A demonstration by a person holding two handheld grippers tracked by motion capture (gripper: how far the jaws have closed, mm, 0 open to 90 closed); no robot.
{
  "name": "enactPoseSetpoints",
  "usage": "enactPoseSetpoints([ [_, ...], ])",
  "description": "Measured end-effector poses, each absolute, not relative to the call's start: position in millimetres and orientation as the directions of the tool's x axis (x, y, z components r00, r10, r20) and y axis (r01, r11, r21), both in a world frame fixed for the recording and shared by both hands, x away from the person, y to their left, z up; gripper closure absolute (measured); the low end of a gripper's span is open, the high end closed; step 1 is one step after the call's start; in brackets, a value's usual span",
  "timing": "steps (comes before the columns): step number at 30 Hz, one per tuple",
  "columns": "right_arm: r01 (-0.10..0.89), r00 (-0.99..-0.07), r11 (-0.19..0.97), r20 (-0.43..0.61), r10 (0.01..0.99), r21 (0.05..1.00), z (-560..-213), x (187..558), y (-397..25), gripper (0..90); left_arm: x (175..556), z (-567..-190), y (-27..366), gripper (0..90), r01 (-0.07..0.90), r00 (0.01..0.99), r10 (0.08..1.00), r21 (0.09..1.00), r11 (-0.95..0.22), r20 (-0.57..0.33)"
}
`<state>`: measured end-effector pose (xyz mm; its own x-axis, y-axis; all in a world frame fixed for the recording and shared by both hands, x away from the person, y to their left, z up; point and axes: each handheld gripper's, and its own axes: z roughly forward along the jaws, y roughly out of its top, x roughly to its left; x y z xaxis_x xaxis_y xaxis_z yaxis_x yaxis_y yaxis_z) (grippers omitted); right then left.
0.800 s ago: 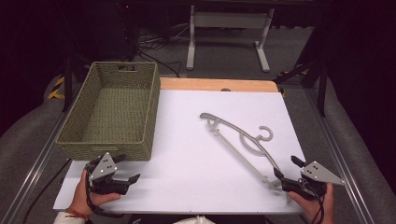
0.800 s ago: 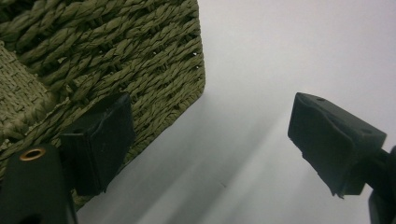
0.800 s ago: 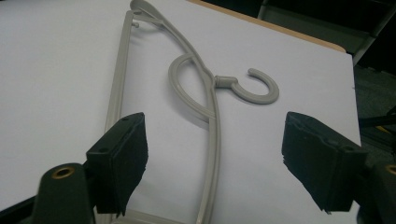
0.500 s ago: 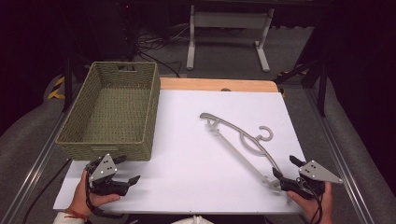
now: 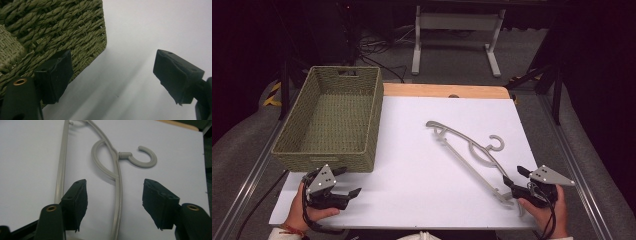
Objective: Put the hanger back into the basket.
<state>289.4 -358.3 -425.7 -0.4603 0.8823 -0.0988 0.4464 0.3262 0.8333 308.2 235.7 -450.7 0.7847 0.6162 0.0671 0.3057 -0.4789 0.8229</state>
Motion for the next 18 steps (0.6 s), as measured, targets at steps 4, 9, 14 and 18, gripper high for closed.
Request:
enactPoseSetpoints([
  [4,0.479,-0.476,0.351,-0.098,0.874,0.805,-424,300,-355,48.0,308,-451,235,17.0,0.299,0.792,0.607,0.822,-0.484,0.069],
  [9,0.528,-0.478,0.349,-0.069,0.876,0.774,-424,314,-355,55.5,308,-451,235,17.0,0.298,0.794,0.604,0.825,-0.480,0.065],
  [14,0.561,-0.485,0.356,-0.052,0.873,0.747,-424,327,-354,56.2,308,-451,234,17.0,0.294,0.794,0.603,0.824,-0.484,0.071],
  [18,0.602,-0.487,0.360,-0.030,0.873,0.713,-428,340,-352,55.3,308,-449,235,17.3,0.293,0.798,0.600,0.833,-0.470,0.059],
])
